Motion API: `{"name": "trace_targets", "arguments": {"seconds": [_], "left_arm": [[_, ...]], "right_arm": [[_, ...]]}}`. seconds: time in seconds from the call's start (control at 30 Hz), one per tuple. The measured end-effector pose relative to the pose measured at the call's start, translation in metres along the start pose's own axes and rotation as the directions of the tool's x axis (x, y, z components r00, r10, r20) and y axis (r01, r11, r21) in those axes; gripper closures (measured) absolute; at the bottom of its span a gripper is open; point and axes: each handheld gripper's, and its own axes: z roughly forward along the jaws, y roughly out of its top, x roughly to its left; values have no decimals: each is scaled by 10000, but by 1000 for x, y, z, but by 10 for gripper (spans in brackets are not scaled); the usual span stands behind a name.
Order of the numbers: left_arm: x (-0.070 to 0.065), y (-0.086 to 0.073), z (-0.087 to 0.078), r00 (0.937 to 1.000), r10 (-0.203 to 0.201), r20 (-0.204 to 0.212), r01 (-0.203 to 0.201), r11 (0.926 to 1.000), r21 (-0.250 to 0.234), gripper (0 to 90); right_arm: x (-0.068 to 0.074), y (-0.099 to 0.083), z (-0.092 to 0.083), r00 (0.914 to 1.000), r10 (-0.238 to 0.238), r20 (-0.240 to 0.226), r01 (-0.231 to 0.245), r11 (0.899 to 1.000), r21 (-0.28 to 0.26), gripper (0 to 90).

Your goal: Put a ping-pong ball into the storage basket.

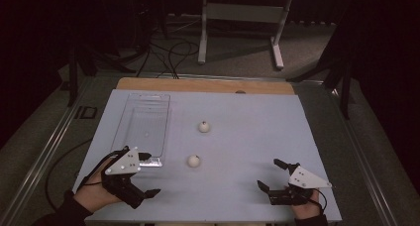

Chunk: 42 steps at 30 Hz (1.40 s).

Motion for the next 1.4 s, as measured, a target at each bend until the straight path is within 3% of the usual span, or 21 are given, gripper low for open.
{"name": "trace_targets", "arguments": {"seconds": [0.13, 0.27, 0.67, 0.9, 1.27, 1.4], "left_arm": [[-1, 6, 7, 9994, 44, 338, -62, 9986, 533, 2], [-3, 12, 16, 9992, 104, 399, -153, 9921, 1248, 2], [-2, 25, 31, 9965, 416, 723, -529, 9851, 1634, 2], [-1, 34, 40, 9918, 673, 1088, -877, 9767, 1958, 2], [-4, 48, 56, 9814, 1048, 1606, -1444, 9549, 2594, 2], [-5, 52, 63, 9804, 1053, 1662, -1519, 9422, 2988, 2]], "right_arm": [[0, 0, 0, 10000, -25, -44, 25, 10000, 26, 85], [0, 0, 1, 10000, -37, -70, 37, 10000, 18, 85], [1, 0, 0, 10000, 3, -81, -2, 10000, 54, 85], [1, 0, 1, 9999, -33, -114, 33, 10000, 44, 85], [1, 0, 1, 9999, -39, -147, 40, 10000, 62, 86], [1, 0, 1, 9999, -20, -158, 21, 10000, 42, 85]]}}
